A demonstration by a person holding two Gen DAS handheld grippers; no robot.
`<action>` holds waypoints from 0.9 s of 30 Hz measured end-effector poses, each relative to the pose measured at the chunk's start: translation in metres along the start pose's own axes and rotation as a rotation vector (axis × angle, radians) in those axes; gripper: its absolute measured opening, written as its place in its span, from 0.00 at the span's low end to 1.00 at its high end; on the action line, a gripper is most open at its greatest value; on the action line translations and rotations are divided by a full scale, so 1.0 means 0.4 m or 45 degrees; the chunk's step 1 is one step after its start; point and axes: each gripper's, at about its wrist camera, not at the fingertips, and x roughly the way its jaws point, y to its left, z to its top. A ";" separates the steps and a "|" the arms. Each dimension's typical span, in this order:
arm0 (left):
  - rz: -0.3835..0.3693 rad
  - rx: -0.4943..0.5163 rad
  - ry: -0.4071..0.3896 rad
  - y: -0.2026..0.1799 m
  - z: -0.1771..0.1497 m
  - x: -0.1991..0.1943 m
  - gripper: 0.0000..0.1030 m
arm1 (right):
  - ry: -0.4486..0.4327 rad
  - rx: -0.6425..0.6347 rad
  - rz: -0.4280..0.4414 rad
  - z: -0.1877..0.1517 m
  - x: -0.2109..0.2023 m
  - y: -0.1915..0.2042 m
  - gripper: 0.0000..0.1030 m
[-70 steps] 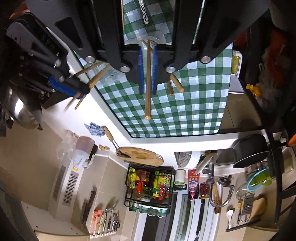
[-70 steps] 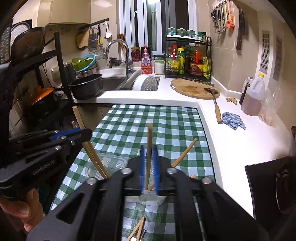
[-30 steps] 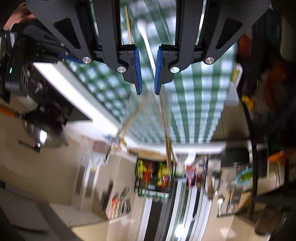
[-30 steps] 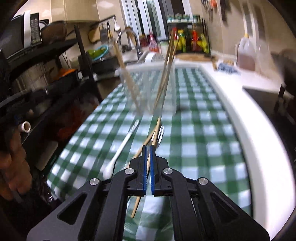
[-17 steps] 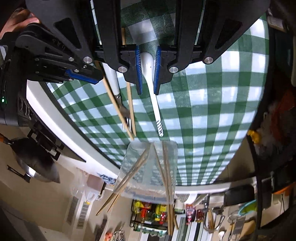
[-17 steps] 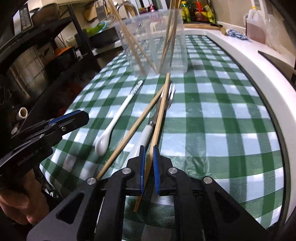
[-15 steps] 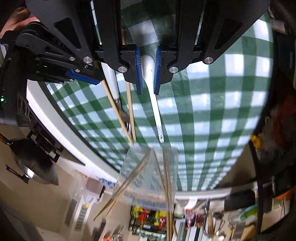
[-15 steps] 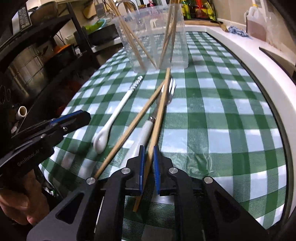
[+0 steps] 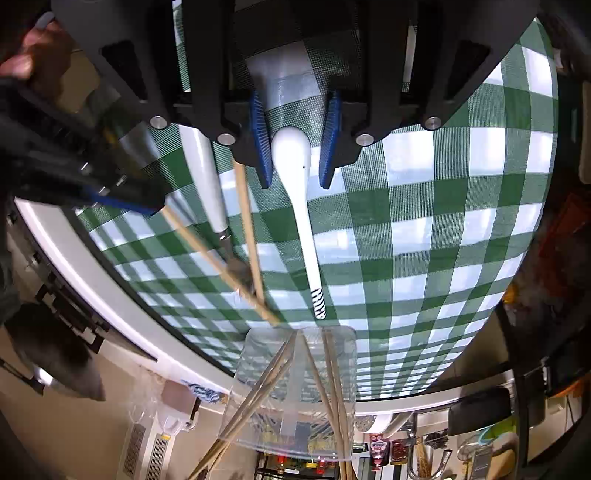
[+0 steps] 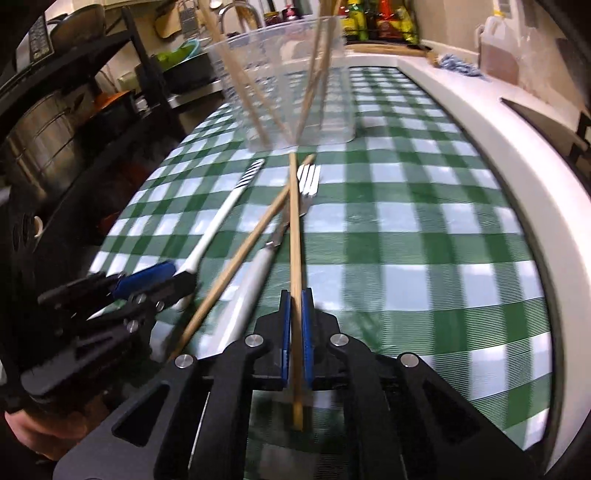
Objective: Organize utensils
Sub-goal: 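Close the left tool on the white spoon handle while the right tool grasps a chopstick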
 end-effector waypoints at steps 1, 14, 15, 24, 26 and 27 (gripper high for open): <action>0.019 0.013 -0.009 -0.006 -0.004 0.000 0.27 | 0.002 0.012 -0.005 0.001 0.000 -0.007 0.06; 0.194 0.014 -0.149 0.004 -0.035 -0.022 0.21 | 0.017 0.076 -0.082 -0.028 -0.003 -0.030 0.10; 0.202 -0.020 -0.147 0.019 -0.036 -0.027 0.21 | 0.016 0.075 -0.085 -0.031 -0.005 -0.028 0.10; 0.191 -0.017 -0.169 0.032 -0.052 -0.036 0.22 | -0.024 -0.013 -0.164 -0.070 -0.018 0.018 0.11; 0.198 -0.007 -0.182 0.030 -0.054 -0.034 0.22 | -0.040 -0.043 -0.186 -0.078 -0.020 0.029 0.11; 0.204 0.000 -0.187 0.027 -0.055 -0.034 0.22 | -0.048 -0.057 -0.198 -0.080 -0.019 0.034 0.11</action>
